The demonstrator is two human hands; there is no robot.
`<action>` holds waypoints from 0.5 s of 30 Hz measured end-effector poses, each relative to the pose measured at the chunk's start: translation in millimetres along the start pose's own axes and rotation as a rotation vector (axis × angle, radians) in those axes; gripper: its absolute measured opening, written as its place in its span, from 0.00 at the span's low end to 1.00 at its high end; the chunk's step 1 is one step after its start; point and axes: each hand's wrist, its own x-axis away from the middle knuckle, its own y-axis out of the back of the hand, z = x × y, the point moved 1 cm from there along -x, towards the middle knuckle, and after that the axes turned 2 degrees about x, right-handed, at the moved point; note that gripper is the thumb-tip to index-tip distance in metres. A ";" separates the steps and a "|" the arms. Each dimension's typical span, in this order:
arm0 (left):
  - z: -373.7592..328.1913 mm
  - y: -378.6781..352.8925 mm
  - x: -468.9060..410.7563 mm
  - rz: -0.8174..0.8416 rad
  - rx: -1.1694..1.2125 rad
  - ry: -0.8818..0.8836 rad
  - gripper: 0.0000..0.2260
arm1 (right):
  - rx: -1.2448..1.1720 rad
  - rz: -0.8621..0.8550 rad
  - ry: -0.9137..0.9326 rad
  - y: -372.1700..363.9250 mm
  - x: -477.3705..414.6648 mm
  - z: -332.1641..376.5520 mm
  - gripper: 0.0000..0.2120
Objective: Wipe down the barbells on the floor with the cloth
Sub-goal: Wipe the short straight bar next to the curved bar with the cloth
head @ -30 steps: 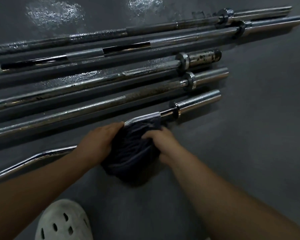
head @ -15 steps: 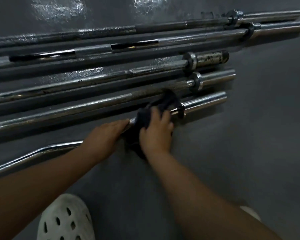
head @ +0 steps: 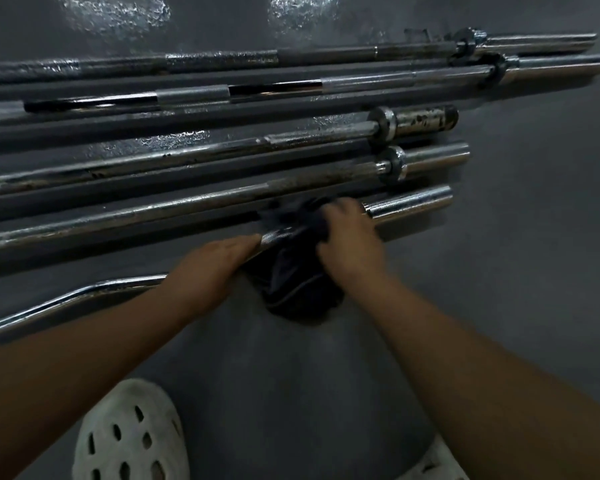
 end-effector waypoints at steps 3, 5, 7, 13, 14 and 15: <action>2.0 -6.7 -2.2 -0.018 0.010 0.008 0.35 | 0.061 -0.005 -0.108 -9.3 17.4 10.3 0.32; 1.5 -2.4 -2.5 -0.011 0.040 0.002 0.35 | 0.065 0.119 0.142 -21.0 34.0 44.0 0.33; 3.1 -0.6 -1.5 -0.003 0.052 -0.008 0.35 | 0.071 0.160 0.231 -10.4 25.7 42.3 0.27; 3.4 -6.4 -2.0 -0.030 0.008 0.006 0.34 | 0.245 -0.032 -0.125 -11.5 28.1 27.1 0.20; 3.4 -4.2 -2.1 -0.026 0.014 0.004 0.33 | 0.197 0.031 0.028 -20.4 40.0 43.2 0.18; 3.4 -2.7 -1.8 -0.013 0.013 0.007 0.30 | 0.140 0.105 0.143 -24.1 46.4 50.3 0.16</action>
